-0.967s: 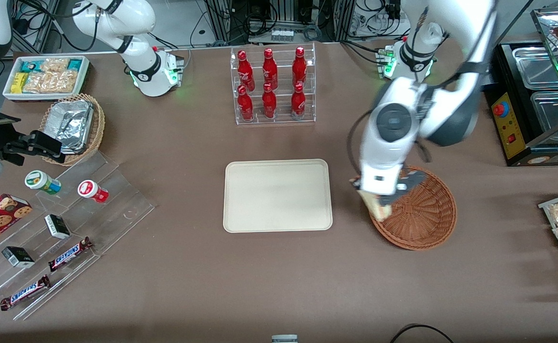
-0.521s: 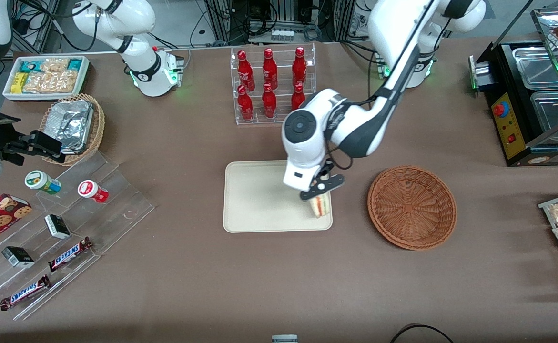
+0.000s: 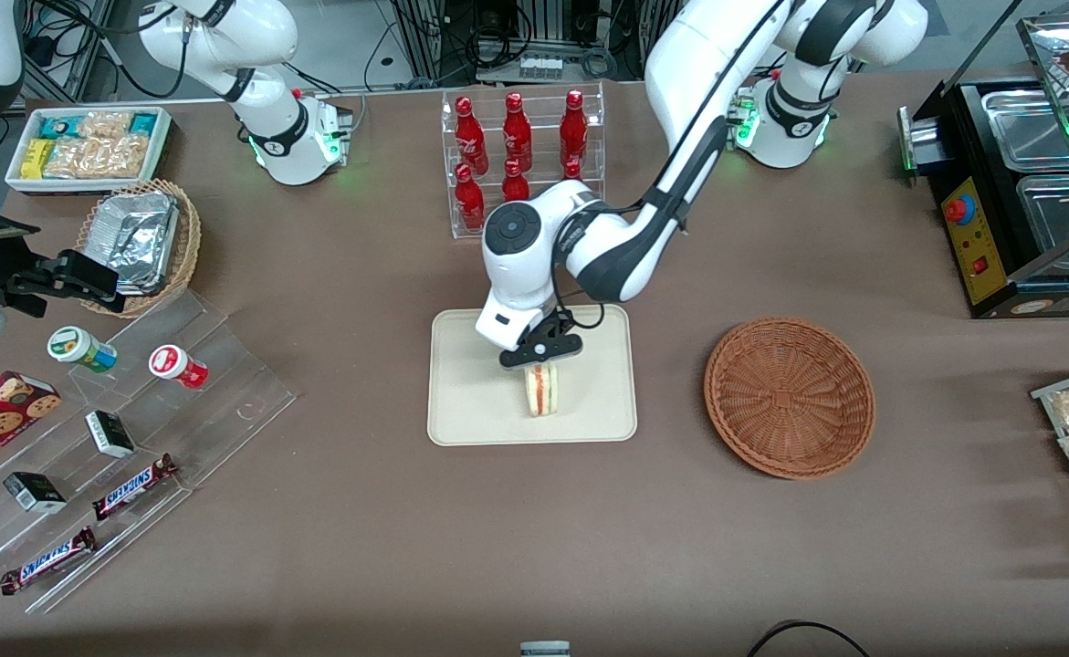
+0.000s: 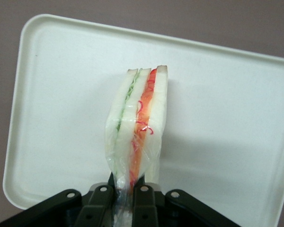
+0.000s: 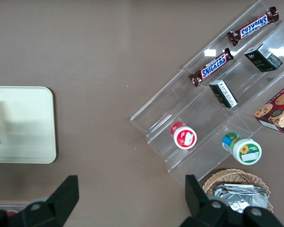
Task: Place sandwich from basket to tray
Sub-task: 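Lower the sandwich upright onto the tray and open the left gripper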
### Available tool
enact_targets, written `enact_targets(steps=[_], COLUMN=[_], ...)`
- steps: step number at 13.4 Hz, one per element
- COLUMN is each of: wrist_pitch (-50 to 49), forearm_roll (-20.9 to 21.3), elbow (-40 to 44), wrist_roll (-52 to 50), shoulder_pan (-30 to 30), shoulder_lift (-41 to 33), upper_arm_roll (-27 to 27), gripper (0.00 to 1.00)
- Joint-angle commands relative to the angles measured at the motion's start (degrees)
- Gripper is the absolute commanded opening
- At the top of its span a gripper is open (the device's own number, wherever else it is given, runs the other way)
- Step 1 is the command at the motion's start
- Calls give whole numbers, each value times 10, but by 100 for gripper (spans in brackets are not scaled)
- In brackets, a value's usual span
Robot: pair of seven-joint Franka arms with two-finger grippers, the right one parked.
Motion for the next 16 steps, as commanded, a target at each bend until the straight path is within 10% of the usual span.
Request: enact_targets(steps=[1, 4, 5, 6, 16], wrist_pitch=[-4, -4, -4, -5, -173], forearm_roll=[12, 28, 26, 27, -46], elbow=[24, 23, 24, 24, 24], wrist_roll=[19, 20, 20, 20, -24], shoulder_pan=[-19, -19, -18, -17, -13], shoulder_lift=[29, 35, 33, 31, -133], upper_arm_roll=[8, 8, 8, 8, 89], gripper=[0, 14, 72, 100, 100])
